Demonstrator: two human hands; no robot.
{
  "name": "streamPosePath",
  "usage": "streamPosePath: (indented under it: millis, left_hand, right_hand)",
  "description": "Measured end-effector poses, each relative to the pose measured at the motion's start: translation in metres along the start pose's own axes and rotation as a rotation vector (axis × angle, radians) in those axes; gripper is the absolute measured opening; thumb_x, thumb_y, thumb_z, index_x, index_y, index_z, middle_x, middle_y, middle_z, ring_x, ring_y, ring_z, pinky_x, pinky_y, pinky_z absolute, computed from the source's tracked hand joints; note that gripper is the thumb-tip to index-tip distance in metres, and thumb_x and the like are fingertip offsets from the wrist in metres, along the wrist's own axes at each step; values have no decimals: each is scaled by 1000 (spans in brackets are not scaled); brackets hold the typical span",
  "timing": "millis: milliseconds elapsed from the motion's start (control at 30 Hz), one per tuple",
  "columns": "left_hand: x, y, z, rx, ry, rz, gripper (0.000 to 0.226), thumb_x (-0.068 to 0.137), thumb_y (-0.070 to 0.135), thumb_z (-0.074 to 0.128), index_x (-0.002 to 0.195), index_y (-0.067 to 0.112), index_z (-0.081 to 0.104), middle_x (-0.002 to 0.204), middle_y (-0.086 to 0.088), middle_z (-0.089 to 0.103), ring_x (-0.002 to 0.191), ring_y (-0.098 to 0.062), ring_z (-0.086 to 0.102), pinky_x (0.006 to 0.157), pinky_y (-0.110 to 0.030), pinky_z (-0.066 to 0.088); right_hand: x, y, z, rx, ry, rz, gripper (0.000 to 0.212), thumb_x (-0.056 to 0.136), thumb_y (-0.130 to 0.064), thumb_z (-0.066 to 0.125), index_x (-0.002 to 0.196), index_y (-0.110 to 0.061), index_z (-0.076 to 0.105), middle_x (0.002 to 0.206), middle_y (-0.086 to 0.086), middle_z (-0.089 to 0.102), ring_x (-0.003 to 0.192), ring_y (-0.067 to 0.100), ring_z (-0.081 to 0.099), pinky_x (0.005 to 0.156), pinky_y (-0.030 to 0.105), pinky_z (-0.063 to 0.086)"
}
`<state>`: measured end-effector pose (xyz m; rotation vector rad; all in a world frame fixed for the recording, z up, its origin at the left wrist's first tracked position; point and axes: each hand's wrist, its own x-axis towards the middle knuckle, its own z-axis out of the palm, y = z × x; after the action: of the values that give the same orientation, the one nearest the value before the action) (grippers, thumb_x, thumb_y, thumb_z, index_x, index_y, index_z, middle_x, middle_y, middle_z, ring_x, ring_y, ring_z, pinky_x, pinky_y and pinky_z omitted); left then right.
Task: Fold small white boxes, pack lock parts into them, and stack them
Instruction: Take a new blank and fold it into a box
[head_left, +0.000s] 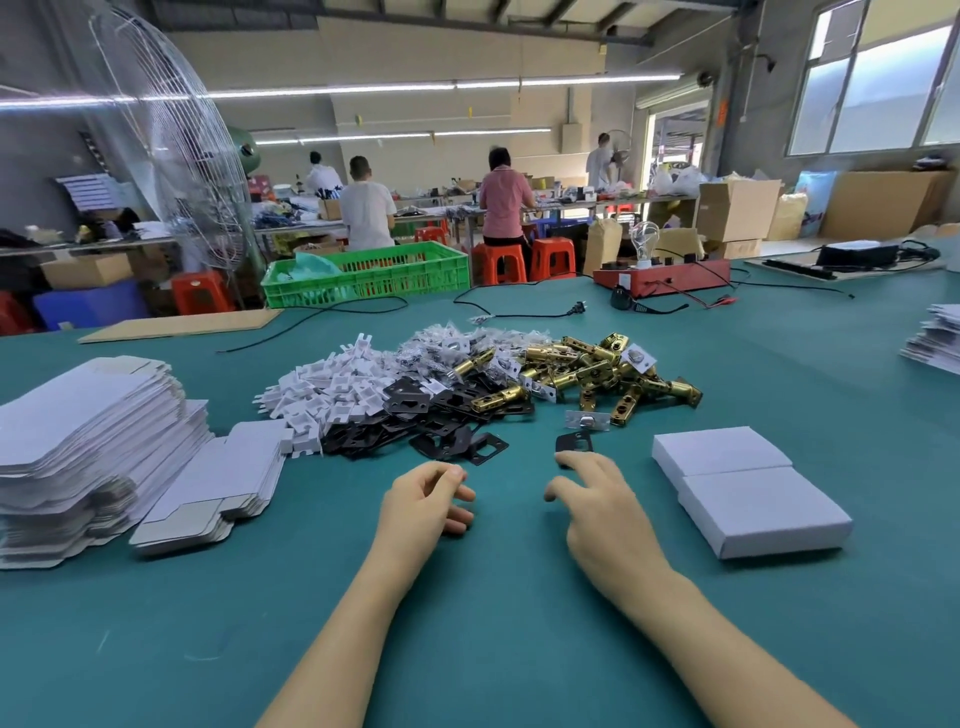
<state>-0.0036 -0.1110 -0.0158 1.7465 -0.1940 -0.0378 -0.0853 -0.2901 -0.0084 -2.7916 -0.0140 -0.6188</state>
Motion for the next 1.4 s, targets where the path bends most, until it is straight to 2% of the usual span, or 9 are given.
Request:
streamPosePath:
  millis: [167, 300, 433, 533, 667, 1033, 1133, 1267, 1400]
  left_hand:
    - [3, 7, -13, -113, 302, 17, 14, 101, 15, 48, 100, 16, 62, 84, -2, 71, 63, -14, 66, 56, -24, 52]
    - [12, 15, -39, -85, 535, -23, 23, 96, 7, 45, 85, 21, 60, 91, -4, 71, 73, -18, 63, 73, -35, 53]
    - [18, 7, -78, 584, 683, 149, 17, 95, 10, 50, 100, 9, 67, 105, -12, 66, 93, -31, 56, 77, -36, 41]
    - [28, -2, -110, 985, 604, 161, 27, 95, 12, 50, 118, 5, 64, 126, -17, 59, 113, -37, 50, 91, -45, 38]
    - [36, -19, -142, 1323, 298, -239, 49, 104, 41, 28, 147, 18, 31, 160, -5, 23, 148, -22, 16, 113, -57, 16]
    - [15, -22, -130, 1507, 474, -158, 23, 94, 6, 38, 107, 16, 53, 106, 4, 64, 98, -18, 60, 105, -36, 32]
    - [9, -11, -120, 1328, 621, 13, 24, 87, -8, 42, 98, 5, 58, 87, -10, 66, 78, -29, 55, 103, -43, 34]
    - [-6, 20, -82, 820, 800, 391, 17, 94, -8, 50, 99, -6, 66, 63, -23, 57, 60, -37, 51, 59, -38, 37]
    - [-13, 43, -27, -133, 584, 151, 22, 103, 17, 48, 116, 12, 64, 90, 5, 66, 78, -13, 59, 66, -27, 41]
  right_hand:
    - [-1, 4, 10, 48, 105, -86, 28, 51, 22, 52, 66, 2, 65, 98, 23, 69, 92, 42, 66, 70, 44, 58]
    - [5, 7, 16, -17, -8, -50, 25, 76, 10, 46, 88, -5, 62, 96, 7, 63, 94, 25, 53, 78, 34, 43]
    - [6, 12, 13, 261, 117, 131, 25, 70, 13, 43, 62, -11, 44, 61, 6, 46, 61, 23, 38, 56, 37, 25]
    - [12, 22, 8, 646, 249, 433, 30, 65, 16, 34, 56, -13, 31, 54, 5, 30, 58, 20, 24, 58, 34, 15]
    - [16, 29, 8, 796, 215, 543, 25, 61, 14, 30, 57, -11, 34, 56, 8, 31, 60, 18, 25, 61, 38, 18]
    - [15, 29, 12, 711, 175, 491, 25, 64, 13, 33, 56, -11, 37, 54, 6, 35, 57, 19, 28, 58, 32, 20]
    - [16, 30, 13, 705, 170, 491, 25, 64, 12, 34, 55, -11, 38, 55, 7, 38, 57, 20, 30, 57, 31, 21]
    - [15, 30, 12, 693, 166, 485, 25, 64, 12, 35, 55, -11, 40, 54, 7, 41, 56, 20, 33, 57, 31, 24]
    - [15, 31, 12, 717, 154, 503, 27, 61, 11, 34, 51, -13, 40, 49, 3, 45, 55, 21, 39, 56, 31, 29]
